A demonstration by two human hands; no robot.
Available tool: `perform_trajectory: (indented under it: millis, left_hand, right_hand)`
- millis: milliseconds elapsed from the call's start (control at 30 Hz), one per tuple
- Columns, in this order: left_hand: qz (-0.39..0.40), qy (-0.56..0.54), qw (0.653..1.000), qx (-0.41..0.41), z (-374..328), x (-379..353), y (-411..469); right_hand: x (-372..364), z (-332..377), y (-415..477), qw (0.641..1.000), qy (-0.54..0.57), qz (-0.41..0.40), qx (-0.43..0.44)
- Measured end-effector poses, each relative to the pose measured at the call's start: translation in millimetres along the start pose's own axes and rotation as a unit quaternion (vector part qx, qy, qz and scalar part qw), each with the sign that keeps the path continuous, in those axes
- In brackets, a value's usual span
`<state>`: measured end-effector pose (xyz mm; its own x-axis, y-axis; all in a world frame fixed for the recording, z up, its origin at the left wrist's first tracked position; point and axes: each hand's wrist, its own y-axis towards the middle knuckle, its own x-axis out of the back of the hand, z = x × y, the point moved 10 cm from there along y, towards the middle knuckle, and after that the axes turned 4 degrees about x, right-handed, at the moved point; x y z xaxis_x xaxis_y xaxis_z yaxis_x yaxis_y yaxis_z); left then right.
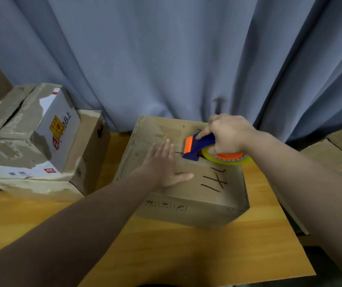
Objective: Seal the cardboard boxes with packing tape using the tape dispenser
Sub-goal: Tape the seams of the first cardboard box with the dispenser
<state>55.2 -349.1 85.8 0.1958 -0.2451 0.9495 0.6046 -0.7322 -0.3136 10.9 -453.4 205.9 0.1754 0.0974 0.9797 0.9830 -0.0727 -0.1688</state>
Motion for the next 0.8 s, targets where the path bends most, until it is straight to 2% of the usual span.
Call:
perform_trajectory:
  millis: [100,267,433,500,567,600,667,733,800]
  left_hand:
    - [-0.033,-0.044,0.998,-0.022,-10,2,5]
    - [-0.040,-0.042,0.998,-0.022,28,-1,-1]
    - [-0.042,-0.033,0.999,-0.001,91,-1,-5]
    - [-0.033,-0.021,0.999,0.009,108,0,-6]
    - [-0.041,-0.029,0.998,0.024,108,3,-6]
    - [-0.051,-0.043,0.997,0.037,104,5,-7]
    - [-0.085,-0.077,0.991,0.067,97,6,-9]
    - [-0.126,-0.099,0.983,0.093,95,5,-13]
    - [-0.142,-0.108,0.978,0.107,97,3,-17]
  right_hand:
    - [0,-3,-2,1.000,0.008,-0.006,-0.005]
    - [12,3,7,0.999,0.025,-0.010,-0.020]
    - [30,24,44,0.988,0.146,-0.019,-0.051]
    - [31,22,66,0.975,0.217,0.010,-0.049]
    - [20,18,80,0.958,0.267,0.088,-0.050]
    - [11,15,83,0.941,0.307,0.131,-0.054]
    - [-6,13,84,0.883,0.428,0.185,-0.062]
    - [-22,12,90,0.811,0.545,0.202,-0.068]
    - [-34,13,100,0.764,0.605,0.217,-0.060]
